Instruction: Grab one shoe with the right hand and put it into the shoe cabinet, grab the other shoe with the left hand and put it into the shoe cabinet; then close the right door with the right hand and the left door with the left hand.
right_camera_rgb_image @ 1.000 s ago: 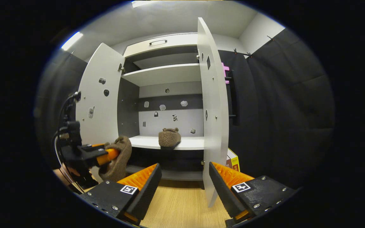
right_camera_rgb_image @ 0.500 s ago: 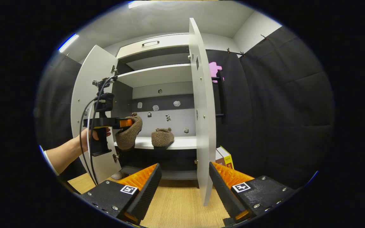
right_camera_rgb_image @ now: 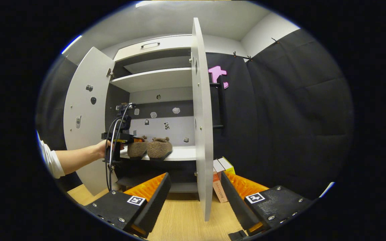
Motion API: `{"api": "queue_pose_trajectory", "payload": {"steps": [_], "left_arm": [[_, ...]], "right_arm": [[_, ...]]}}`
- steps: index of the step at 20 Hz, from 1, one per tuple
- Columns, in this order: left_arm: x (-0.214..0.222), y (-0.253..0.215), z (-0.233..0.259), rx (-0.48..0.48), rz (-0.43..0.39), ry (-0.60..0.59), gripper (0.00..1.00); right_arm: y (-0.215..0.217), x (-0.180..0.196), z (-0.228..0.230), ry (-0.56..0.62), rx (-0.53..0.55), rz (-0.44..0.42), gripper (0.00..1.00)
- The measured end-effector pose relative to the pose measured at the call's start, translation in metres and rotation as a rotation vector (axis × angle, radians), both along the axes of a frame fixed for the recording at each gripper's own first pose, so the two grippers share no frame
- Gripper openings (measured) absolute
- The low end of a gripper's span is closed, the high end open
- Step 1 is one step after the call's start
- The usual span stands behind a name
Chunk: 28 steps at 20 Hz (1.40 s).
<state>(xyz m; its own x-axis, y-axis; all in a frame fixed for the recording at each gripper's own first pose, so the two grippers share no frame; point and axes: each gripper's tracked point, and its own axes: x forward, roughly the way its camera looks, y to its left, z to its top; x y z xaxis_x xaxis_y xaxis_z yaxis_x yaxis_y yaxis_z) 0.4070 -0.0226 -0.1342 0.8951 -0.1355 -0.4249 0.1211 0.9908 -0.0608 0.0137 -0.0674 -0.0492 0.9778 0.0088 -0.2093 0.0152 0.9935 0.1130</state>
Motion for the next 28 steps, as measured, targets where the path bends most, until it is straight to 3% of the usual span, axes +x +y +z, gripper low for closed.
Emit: {"api": "queue_pose_trajectory", "payload": {"steps": [2, 4, 11, 16, 24, 28], "left_arm": [[0.0, 0.002, 0.003, -0.04, 0.018, -0.011, 0.92], [-0.006, 0.003, 0.008, -0.048, 0.014, -0.012, 0.94], [-0.029, -0.001, 0.027, -0.087, -0.062, -0.037, 0.97], [-0.053, 0.01, 0.054, -0.136, -0.033, -0.075, 0.99], [-0.148, 0.035, 0.127, -0.032, 0.025, -0.258, 0.94], [-0.202, 0.058, 0.14, 0.079, 0.106, -0.331, 0.96]], "right_arm": [[0.003, 0.003, -0.001, 0.002, -0.001, 0.003, 0.93], [0.008, 0.004, -0.001, 0.0, -0.012, 0.005, 0.93], [0.016, 0.011, 0.003, -0.014, -0.013, 0.018, 0.93], [0.02, 0.011, 0.005, -0.02, -0.005, 0.03, 0.93], [0.032, 0.012, 0.008, -0.037, 0.013, 0.066, 0.93], [0.053, 0.009, 0.008, -0.057, 0.009, 0.118, 0.93]]}}
